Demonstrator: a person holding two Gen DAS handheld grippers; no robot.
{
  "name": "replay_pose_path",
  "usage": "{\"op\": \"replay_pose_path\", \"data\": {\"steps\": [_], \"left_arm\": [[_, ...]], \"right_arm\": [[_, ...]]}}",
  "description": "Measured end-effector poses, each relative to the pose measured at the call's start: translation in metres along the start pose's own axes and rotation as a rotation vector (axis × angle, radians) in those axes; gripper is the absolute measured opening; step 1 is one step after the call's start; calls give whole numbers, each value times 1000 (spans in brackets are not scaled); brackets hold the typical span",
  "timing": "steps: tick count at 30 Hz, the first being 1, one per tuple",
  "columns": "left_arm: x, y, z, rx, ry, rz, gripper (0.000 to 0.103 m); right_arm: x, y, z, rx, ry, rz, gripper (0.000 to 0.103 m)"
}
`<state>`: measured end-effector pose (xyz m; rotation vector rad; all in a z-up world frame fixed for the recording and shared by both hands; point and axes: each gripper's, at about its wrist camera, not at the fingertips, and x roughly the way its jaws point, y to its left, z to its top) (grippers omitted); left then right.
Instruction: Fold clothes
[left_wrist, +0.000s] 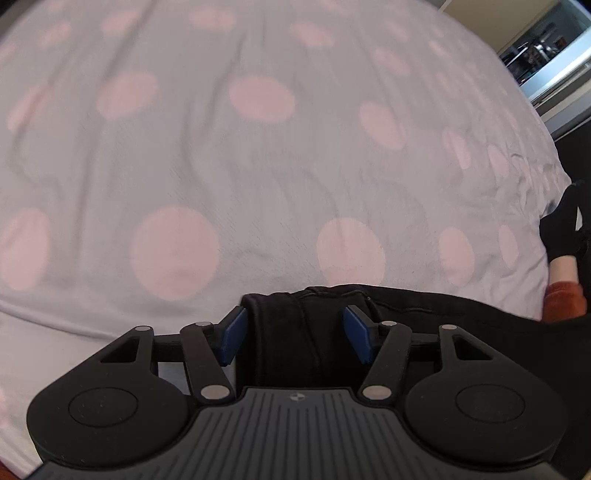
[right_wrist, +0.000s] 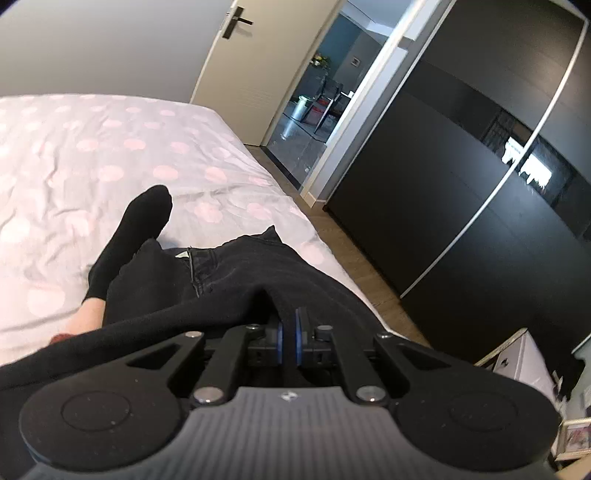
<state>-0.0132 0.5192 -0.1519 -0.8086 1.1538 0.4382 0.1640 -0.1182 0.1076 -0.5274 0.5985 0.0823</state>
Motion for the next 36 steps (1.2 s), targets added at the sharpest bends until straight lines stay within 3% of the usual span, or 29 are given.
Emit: {"op": "replay_pose_path", "data": {"steps": [3,11,12,14,17,21,23,26,31,36], "left_arm": [[15,8,21,-32,107,-44,62],[41,23,46,-131,253,-80,61],[45,25,45,-150,251,-75,58],[48,27,43,-174,224,-52,42],[36,24,29,-145,135,-51,31],[-2,22,2,-148,-67,-100,21],[-24,20,-14,-156,-167,-116,7],[-66,26,-31,-188,-307,-131,7],[-139,54,-57,-240,-521,-38,7],[-204,101,-77,-347,-731,138,7]], "right_arm": [[8,6,2,-28,-5,-11,7],[14,14,1,-61,-12,-25,7],[14,14,0,-62,-13,-26,7],[16,16,0,-66,-16,-28,7],[14,16,1,-72,-21,-30,7],[1,14,6,-56,-51,-21,7],[-7,15,10,-53,-74,-12,7],[-20,20,21,-55,-110,11,7],[-33,41,46,-62,-159,100,7],[-20,97,77,-68,-146,261,7]]}}
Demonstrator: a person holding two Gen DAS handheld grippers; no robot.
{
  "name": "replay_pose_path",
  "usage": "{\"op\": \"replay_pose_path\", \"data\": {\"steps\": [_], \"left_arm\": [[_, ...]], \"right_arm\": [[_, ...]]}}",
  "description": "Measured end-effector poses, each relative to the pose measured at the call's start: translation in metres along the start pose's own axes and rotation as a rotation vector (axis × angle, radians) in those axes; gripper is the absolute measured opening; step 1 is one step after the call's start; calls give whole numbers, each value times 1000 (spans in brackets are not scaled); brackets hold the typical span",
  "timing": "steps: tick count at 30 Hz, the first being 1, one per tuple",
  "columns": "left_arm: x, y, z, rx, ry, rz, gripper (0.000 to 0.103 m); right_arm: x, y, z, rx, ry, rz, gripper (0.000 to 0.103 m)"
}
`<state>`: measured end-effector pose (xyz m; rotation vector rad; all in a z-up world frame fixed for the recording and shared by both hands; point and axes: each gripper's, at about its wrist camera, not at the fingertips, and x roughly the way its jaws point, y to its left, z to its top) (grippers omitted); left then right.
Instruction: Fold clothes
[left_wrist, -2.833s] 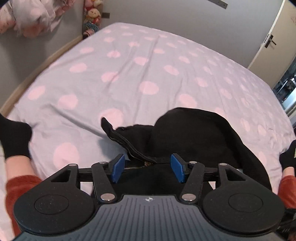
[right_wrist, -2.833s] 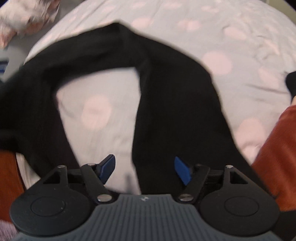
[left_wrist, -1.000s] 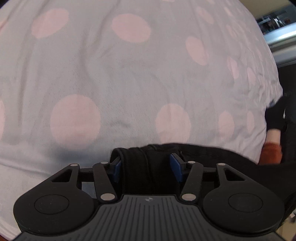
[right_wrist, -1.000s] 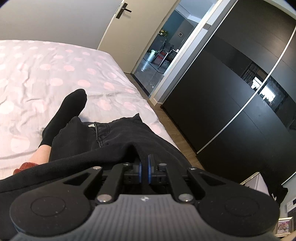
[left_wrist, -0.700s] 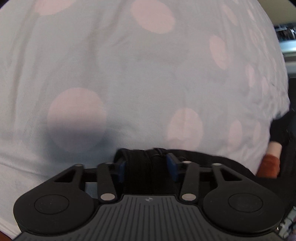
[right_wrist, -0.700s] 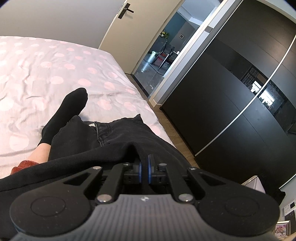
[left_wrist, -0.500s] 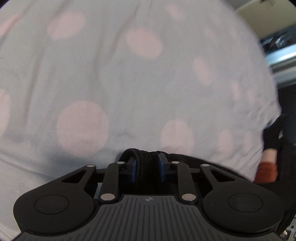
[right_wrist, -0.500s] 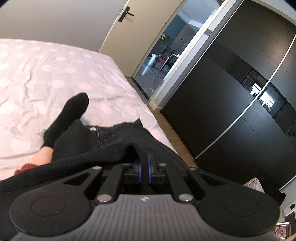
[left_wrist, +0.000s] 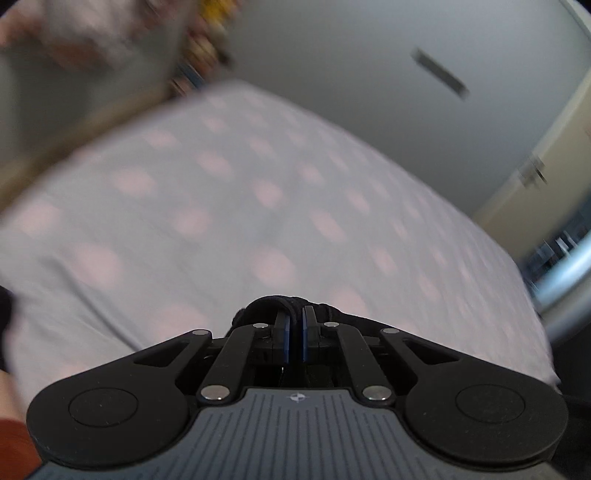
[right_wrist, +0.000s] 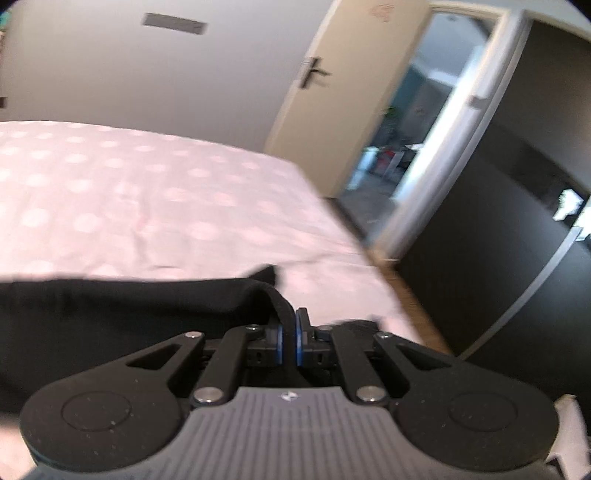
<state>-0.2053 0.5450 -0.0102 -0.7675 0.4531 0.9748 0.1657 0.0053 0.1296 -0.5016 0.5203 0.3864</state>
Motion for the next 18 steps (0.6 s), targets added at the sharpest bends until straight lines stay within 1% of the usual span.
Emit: {"op": "replay_pose_path", "data": {"steps": [1,2,3,4,6,8,10,12,14,15,16,17,18], "left_arm": [[-8,11,9,-10,-47,38,7],[-12,20,17,-22,-74,79,7],[-15,29,25,-35,-94,122,7],[-14,37,31,-40,-98,161,7],[-5,51,40,-33,-88,235,7],[17,59,40,-6,-57,303,7],[43,63,36,2,-30,332,7],[70,65,32,10,-6,357,8],[93,67,26,11,14,380,8],[102,69,23,10,25,390,8],[109,71,20,9,36,399,8],[116,72,18,16,44,411,8],[123,74,17,22,50,422,8]], "right_arm": [[11,13,7,2,9,35,7],[23,27,13,5,22,69,7],[38,42,20,7,39,103,7],[52,58,27,7,57,134,7],[83,89,39,-4,97,183,7],[116,125,48,-34,138,222,7],[150,159,53,-68,171,252,7],[181,188,56,-113,185,269,8],[208,207,59,-143,178,270,10],[219,211,61,-139,171,269,13],[229,214,62,-132,167,269,21],[237,215,63,-118,169,273,25],[245,215,63,-105,174,277,31]]}}
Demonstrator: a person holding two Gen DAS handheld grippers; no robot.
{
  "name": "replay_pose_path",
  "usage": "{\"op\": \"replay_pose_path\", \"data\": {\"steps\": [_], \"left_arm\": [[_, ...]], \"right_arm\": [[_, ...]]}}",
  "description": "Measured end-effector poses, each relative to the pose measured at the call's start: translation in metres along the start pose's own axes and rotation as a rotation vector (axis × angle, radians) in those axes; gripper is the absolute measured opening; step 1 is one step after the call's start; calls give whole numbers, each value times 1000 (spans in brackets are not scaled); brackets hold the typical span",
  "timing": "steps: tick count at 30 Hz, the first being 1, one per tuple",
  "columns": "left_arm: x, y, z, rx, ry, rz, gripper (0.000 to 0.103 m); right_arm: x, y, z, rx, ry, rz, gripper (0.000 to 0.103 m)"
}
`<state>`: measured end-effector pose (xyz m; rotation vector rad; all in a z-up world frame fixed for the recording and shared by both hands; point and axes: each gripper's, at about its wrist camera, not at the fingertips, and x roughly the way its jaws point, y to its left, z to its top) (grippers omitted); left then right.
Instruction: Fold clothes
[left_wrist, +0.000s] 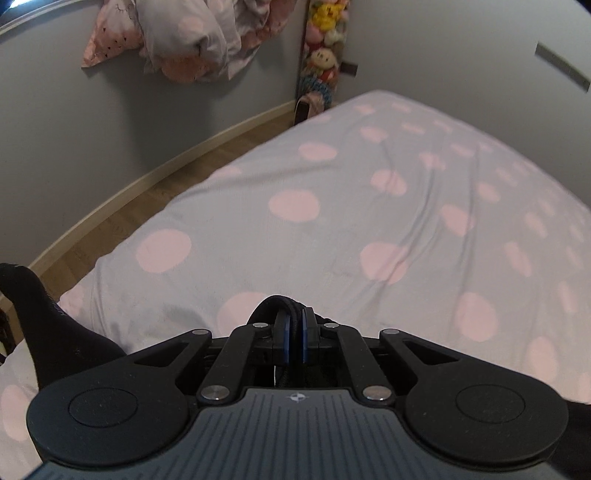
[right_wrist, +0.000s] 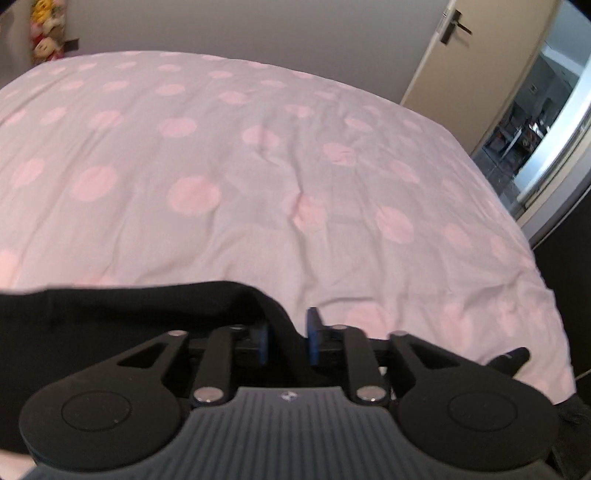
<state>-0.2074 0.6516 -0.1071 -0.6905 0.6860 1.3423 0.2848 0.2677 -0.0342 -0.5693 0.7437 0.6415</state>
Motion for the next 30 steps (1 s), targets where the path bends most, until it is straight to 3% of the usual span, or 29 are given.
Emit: {"op": "replay_pose_path", "data": {"steps": [4,7,11,15,19,23,24,25,26,28,30], "left_arm": [[9,11,-5,-9,20,9,8],[12,13,-7,2,28,19,8],[12,7,-7,27,30,41,8],[13,5,-8,27,36,57,8],[16,2,-9,33,40,77,8],[17,-3,-10,43,41,101,9],[17,-4,-10,43,41,106,9],[17,-4,-10,41,41,109,9],[16,-5,-10,38,38,110,8],[13,-5,-11,34,22,108,8],[6,-5,-13,30,-2,102,8]], "right_arm": [[19,-24,-2,46,-22,5,63],[19,-54,-6,190,-86,-11,81],[23,-100,-11,439,-100,21,81],[40,-107,-31,455,-65,58,79],[66,-100,-51,451,-38,137,66],[95,-92,-50,471,-32,160,62],[99,-90,-49,474,-32,160,53],[100,-88,-48,469,-33,155,31],[101,-86,-47,464,-33,149,20],[100,-81,-45,447,-39,135,10],[84,-80,-44,415,-72,96,7]]}}
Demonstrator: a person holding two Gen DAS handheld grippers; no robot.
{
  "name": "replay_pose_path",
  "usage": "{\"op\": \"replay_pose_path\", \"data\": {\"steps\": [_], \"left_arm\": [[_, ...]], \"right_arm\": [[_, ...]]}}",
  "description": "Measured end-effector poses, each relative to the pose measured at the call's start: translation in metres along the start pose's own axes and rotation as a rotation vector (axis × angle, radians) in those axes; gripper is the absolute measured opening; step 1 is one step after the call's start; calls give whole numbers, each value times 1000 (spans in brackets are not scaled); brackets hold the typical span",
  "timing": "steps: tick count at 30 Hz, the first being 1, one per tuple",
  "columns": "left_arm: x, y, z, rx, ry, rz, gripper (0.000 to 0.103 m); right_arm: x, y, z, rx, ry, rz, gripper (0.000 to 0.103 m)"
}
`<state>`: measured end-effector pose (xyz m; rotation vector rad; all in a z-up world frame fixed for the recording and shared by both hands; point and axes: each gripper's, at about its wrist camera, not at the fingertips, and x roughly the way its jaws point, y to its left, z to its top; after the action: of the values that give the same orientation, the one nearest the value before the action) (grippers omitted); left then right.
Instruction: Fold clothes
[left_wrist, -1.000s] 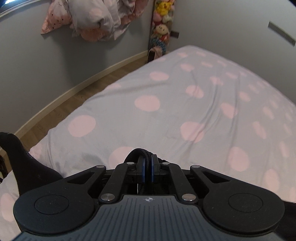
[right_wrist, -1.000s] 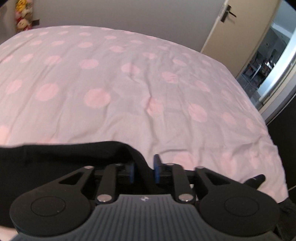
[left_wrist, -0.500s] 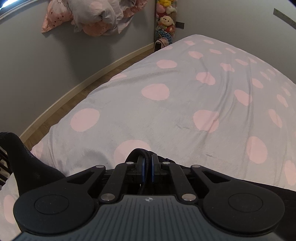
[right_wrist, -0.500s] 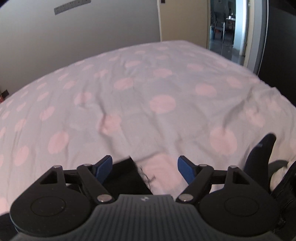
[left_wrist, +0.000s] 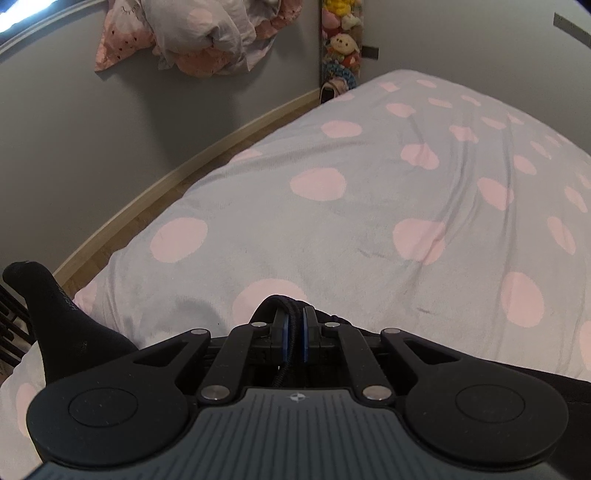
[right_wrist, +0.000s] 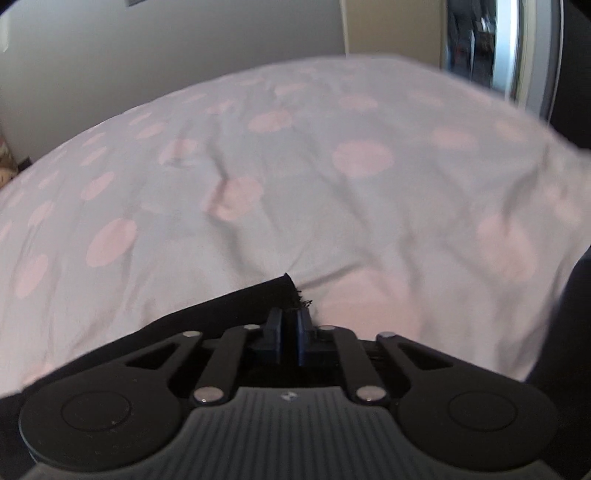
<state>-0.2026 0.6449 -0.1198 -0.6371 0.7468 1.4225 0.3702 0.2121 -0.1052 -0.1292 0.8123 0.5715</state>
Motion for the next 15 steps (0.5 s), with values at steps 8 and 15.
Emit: {"op": "replay_pose_path", "data": {"steps": [8,15], "left_arm": [[-57,11,5,-37,-141,-71,8],[-51,-3,28,-34,-144,-93,8]], "right_arm": [[-88,6,18,-100,-146,-149,3],[-119,-12,29,-102,-153,-230,2]]}}
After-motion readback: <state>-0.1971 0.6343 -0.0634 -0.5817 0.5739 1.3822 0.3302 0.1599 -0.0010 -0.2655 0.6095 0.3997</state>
